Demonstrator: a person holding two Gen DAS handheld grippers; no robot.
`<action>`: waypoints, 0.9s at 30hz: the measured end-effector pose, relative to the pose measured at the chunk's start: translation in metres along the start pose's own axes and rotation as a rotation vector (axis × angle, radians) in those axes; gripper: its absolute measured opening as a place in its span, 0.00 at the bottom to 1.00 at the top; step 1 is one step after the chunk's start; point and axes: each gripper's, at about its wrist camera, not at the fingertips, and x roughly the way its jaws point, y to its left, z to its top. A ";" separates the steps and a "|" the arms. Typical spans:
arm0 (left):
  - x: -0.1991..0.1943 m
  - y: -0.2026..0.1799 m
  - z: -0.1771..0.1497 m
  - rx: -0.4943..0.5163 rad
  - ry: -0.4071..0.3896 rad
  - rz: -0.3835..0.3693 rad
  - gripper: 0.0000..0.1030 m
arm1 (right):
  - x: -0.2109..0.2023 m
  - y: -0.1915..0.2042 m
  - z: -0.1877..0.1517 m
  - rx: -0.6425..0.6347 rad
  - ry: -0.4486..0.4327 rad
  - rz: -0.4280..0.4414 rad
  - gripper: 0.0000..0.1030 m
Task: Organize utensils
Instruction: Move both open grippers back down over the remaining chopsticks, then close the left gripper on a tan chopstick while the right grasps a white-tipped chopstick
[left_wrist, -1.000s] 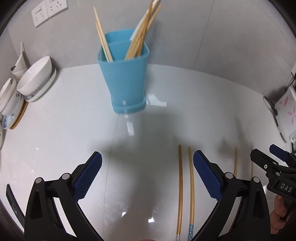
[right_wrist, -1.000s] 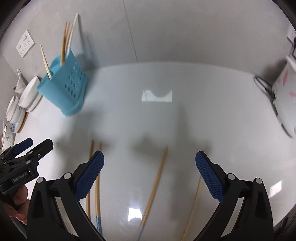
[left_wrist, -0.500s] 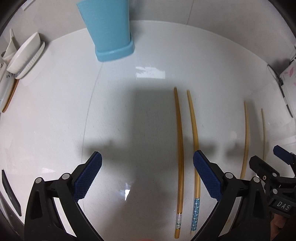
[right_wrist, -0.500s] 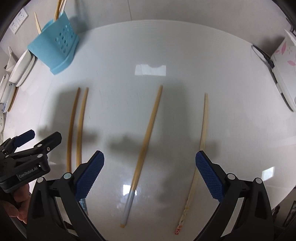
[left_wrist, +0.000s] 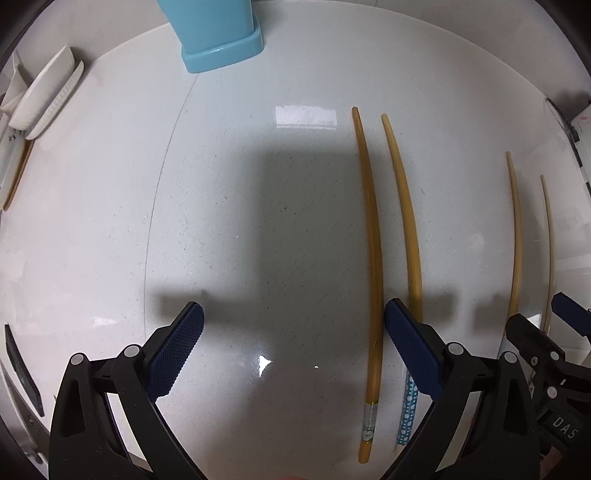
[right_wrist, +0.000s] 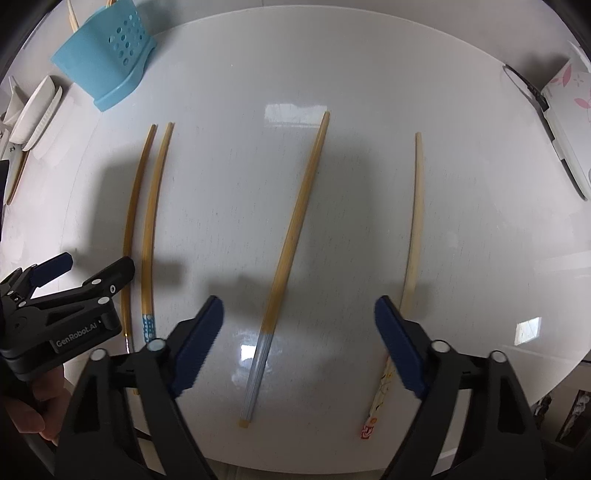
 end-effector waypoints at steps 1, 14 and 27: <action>0.000 0.000 -0.001 0.001 0.004 -0.003 0.91 | 0.001 -0.001 0.002 0.002 0.008 -0.001 0.70; -0.008 -0.010 -0.004 0.014 0.068 -0.014 0.38 | 0.011 0.012 0.011 0.017 0.078 -0.003 0.34; 0.000 -0.008 -0.003 0.036 0.083 -0.033 0.06 | 0.011 0.023 0.017 0.022 0.094 -0.017 0.06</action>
